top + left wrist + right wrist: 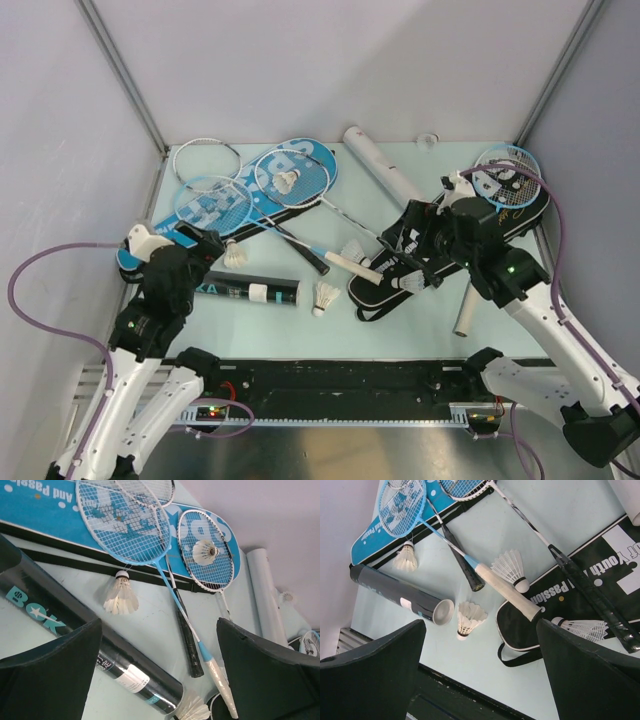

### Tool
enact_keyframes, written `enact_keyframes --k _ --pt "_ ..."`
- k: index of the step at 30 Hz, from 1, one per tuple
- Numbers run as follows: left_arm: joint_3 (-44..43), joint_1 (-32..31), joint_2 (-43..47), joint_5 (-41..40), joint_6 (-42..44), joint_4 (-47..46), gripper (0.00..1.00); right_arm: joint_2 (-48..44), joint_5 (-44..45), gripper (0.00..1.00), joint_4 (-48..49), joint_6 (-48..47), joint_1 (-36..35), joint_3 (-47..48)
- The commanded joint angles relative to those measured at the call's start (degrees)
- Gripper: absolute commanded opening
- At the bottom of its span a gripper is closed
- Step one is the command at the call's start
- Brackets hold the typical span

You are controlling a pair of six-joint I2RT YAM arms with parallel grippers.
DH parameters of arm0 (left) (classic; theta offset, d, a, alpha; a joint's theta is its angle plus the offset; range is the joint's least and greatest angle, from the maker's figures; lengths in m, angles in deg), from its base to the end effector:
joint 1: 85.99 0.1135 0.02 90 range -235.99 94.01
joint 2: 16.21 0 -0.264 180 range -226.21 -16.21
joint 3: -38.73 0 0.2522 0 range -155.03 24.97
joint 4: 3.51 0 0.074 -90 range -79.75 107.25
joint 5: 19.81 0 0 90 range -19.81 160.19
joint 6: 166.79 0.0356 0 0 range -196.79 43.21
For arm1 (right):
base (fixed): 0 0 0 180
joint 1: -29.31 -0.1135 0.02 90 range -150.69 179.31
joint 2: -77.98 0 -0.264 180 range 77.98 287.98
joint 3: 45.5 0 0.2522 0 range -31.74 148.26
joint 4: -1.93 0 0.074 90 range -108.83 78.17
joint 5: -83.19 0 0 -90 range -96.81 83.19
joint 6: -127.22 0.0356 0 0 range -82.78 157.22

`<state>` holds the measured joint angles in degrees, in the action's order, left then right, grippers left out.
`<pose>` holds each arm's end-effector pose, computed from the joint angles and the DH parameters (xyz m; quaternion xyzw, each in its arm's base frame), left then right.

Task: Pack up the badminton gear
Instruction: Open the lid of the shuttle tube.

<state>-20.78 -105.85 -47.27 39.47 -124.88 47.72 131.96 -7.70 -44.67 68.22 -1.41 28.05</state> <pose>0.1116 -0.0210 0.3294 -0.3380 0.7431 -0.1153 0.5659 0.1717 0.1026 0.3617 -0.0020 0.8528 0.2736 0.4449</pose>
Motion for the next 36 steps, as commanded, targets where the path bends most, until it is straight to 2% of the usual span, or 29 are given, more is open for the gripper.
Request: enact_keyframes --k 1,4,8,13,14,16,19,25,29,36 --pt "1.19 0.18 -0.75 -3.34 -6.20 1.94 1.00 -1.81 0.76 0.99 -0.35 -0.73 0.23 0.50" --pt "2.38 2.10 -1.56 -2.68 -12.41 4.93 1.00 -2.11 0.83 0.99 -0.67 -0.65 0.23 0.36" --pt "4.79 8.18 -5.02 6.60 -18.92 6.47 1.00 -3.06 0.17 0.99 0.26 -1.11 0.15 -0.70" --pt "6.96 9.36 -8.45 9.50 -24.32 7.50 1.00 -4.19 -0.25 0.99 1.52 -1.68 0.20 -2.11" --pt "7.73 9.42 -8.82 9.21 -26.39 7.95 0.98 -4.30 -0.61 1.00 1.67 -1.66 0.17 -2.25" --pt "8.96 9.54 -9.66 7.79 -31.04 9.63 0.87 -4.33 -1.47 0.99 1.89 -1.65 0.16 -2.56" --pt "10.37 10.57 -12.25 6.06 -34.84 10.46 0.85 -4.33 -2.24 0.99 1.80 -2.26 0.14 -2.72" --pt "10.63 15.56 -19.61 4.83 -34.57 8.66 0.88 -4.54 -2.41 0.99 1.19 -3.02 0.16 -2.79" --pt "11.21 18.85 -22.71 5.92 -30.44 3.79 0.89 -4.27 -3.27 1.00 1.58 -2.48 0.18 -3.34" --pt "14.42 25.61 -29.42 14.07 -27.29 -4.96 0.87 -3.54 -4.40 0.99 2.32 -1.69 0.17 -3.80"
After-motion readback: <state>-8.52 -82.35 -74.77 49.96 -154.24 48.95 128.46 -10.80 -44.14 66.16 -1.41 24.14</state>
